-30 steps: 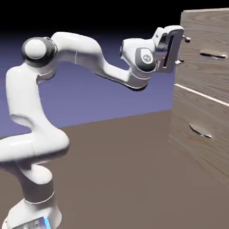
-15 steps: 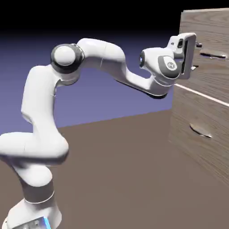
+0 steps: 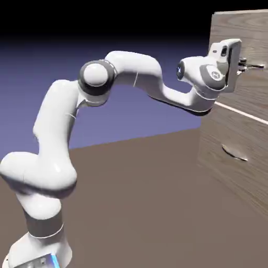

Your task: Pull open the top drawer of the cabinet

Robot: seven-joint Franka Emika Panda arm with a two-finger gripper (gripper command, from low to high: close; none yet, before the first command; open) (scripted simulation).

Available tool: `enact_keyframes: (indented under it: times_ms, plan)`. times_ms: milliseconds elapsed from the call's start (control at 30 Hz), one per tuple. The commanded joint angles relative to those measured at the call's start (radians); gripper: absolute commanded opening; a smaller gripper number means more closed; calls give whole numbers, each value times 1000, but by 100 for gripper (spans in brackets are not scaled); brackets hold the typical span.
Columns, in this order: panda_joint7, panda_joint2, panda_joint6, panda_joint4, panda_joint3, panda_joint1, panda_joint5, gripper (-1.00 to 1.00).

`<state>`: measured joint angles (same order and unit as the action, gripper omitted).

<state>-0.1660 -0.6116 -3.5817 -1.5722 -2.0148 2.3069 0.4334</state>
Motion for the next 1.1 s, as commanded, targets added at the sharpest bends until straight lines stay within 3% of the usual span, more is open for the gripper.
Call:
enact_keyframes:
  times_ms: [0, 367, 600, 967, 1067]
  plan:
    - [12, 9, -12, -35, 30, -36, -12, -100]
    - [122, 92, -104, -364, 360, -435, -84, -100]
    - [410, 212, -94, -435, 310, -500, -266, -100]
    - [440, 220, -128, -624, 676, -899, -280, -100]
    - [345, 171, -142, -656, 759, -950, -214, -100]
